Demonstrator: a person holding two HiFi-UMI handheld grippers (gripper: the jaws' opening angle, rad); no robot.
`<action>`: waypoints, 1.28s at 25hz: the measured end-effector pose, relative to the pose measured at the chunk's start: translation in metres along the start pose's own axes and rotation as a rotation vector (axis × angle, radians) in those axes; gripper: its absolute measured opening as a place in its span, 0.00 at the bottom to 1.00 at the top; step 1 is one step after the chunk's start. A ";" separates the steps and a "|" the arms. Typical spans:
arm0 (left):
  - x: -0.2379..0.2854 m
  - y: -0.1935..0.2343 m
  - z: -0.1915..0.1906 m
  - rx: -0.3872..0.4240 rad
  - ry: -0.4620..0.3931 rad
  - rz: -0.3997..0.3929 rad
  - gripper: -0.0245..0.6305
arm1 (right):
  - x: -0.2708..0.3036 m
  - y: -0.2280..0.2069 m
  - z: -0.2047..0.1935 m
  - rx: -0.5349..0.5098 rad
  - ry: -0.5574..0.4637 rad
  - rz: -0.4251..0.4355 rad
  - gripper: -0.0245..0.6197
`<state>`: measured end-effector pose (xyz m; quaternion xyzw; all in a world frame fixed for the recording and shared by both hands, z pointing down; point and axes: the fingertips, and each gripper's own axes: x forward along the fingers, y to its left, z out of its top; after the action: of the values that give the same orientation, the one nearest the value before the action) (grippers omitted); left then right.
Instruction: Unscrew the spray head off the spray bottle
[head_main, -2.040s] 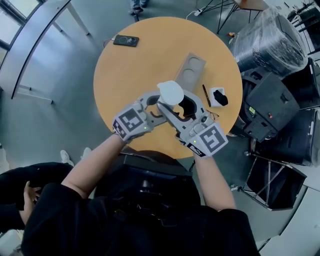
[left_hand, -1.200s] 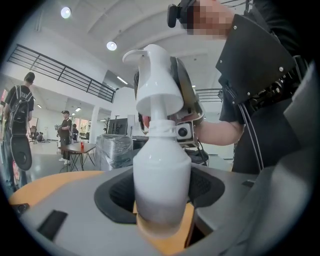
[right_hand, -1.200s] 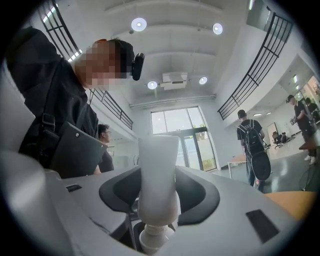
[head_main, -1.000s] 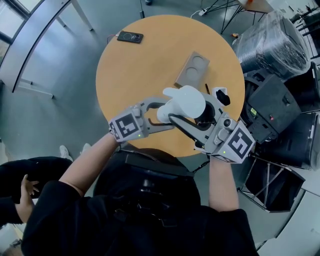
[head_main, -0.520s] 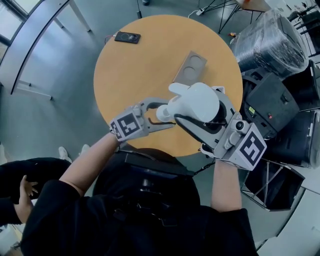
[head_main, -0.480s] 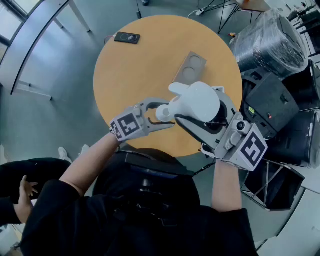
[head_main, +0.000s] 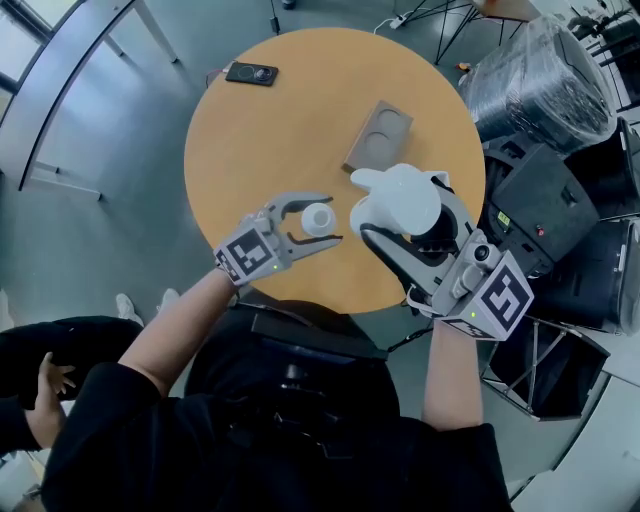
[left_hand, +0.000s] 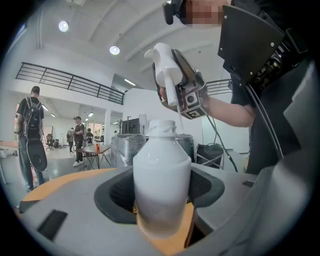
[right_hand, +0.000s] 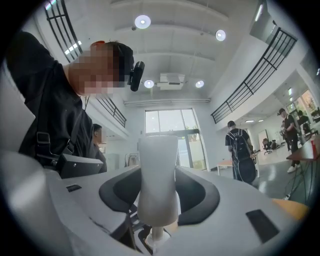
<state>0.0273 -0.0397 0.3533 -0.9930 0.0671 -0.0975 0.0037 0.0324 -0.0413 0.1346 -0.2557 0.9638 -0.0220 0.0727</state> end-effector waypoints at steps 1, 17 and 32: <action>-0.001 0.001 -0.002 0.008 -0.001 0.013 0.50 | -0.002 -0.003 -0.009 0.016 0.012 -0.012 0.36; 0.005 0.038 -0.101 -0.011 -0.009 0.102 0.50 | -0.031 -0.062 -0.224 0.319 0.204 -0.143 0.36; 0.078 0.084 -0.226 -0.028 -0.063 0.089 0.50 | -0.064 -0.125 -0.458 0.585 0.374 -0.223 0.36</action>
<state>0.0478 -0.1318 0.5881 -0.9915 0.1123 -0.0650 -0.0039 0.0795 -0.1160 0.6059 -0.3191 0.8795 -0.3511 -0.0376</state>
